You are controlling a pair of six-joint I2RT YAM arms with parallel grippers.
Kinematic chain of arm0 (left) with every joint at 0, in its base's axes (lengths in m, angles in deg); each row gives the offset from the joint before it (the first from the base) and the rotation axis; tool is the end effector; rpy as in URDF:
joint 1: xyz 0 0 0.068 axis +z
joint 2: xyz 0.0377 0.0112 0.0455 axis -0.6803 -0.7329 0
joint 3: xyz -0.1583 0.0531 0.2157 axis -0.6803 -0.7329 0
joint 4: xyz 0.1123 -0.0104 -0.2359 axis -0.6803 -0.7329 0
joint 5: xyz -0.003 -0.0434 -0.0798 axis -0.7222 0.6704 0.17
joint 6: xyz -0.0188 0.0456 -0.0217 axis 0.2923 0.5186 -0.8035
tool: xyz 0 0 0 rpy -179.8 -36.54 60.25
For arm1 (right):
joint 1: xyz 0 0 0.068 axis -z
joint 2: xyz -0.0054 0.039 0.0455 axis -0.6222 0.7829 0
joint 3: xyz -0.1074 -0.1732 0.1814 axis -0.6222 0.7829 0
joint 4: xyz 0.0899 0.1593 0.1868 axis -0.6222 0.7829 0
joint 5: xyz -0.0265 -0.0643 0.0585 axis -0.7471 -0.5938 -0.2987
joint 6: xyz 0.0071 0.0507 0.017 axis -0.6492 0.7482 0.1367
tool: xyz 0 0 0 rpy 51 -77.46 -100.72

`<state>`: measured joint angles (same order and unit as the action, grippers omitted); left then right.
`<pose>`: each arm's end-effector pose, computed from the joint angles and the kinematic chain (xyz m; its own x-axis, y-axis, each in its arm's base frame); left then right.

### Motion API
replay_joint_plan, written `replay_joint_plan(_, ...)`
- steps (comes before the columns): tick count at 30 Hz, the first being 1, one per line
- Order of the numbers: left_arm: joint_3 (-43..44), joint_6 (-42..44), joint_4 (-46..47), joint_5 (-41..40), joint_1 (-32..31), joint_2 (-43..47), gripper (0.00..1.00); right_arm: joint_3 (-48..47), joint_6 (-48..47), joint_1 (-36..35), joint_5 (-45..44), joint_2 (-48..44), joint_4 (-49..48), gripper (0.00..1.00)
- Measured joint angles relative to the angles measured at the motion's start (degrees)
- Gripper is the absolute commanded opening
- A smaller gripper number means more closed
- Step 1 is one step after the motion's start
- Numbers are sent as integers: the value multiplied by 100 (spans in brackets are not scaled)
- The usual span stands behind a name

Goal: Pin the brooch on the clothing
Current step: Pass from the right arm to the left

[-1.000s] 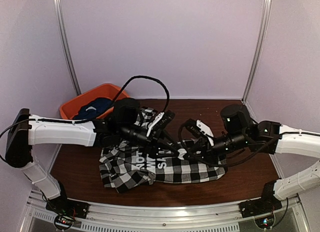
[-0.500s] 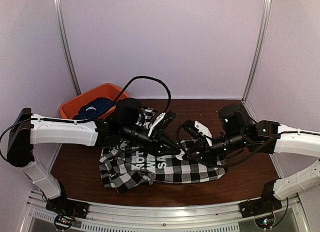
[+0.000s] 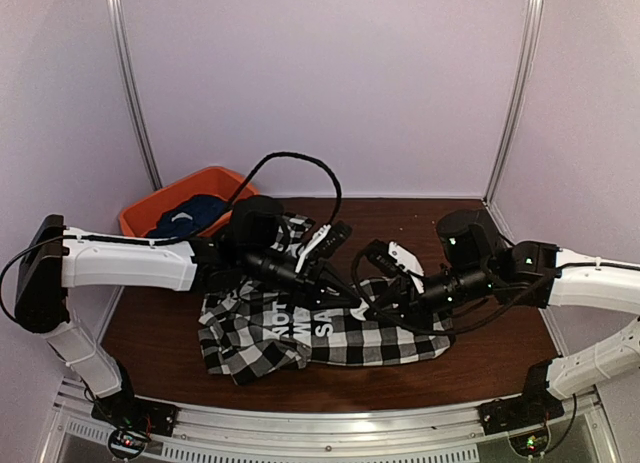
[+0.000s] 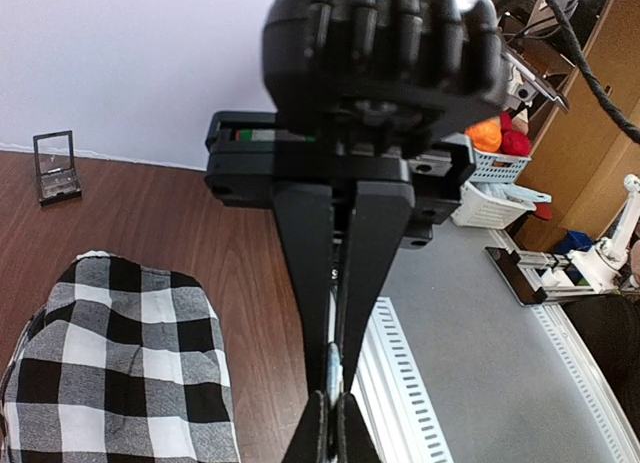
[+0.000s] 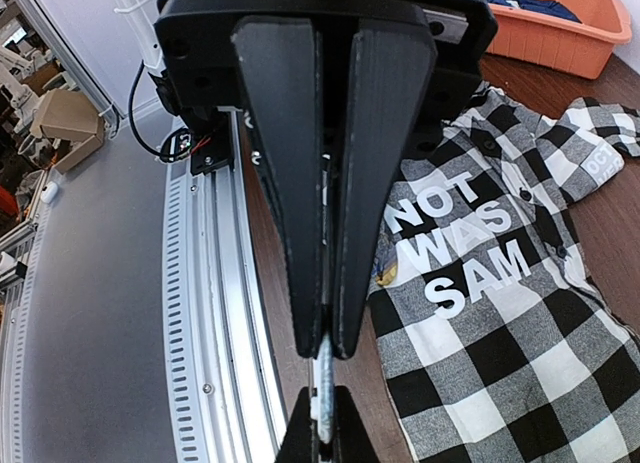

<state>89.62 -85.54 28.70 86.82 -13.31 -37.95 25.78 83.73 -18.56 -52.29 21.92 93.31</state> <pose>0.1795 -0.3178 0.2690 -0.3718 0.3250 -0.8696 0.8705 -0.2033 -0.4482 0.1210 0.2189 0.2956 -0.3258 -0.4612 -0.8253 -0.9453 0.1420 0.2938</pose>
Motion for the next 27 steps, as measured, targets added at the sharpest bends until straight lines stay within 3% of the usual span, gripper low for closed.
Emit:
replay_joint_plan(4,2,-20,24,7,7,-13,0,0,20,-11,-42,-2,0,0)
replay_joint_plan(12,0,-192,225,-2,17,-15,0,0,37,-15,-234,-127,-61,18)
replay_joint_plan(19,-92,-293,413,-7,15,-13,0,28,98,-15,-450,-339,-153,64)
replay_joint_plan(24,-199,-337,479,-50,17,17,0,225,149,-15,-601,-739,-306,82)
replay_joint_plan(27,-243,-422,601,-127,24,48,0,424,168,-15,-706,-1014,-426,87)
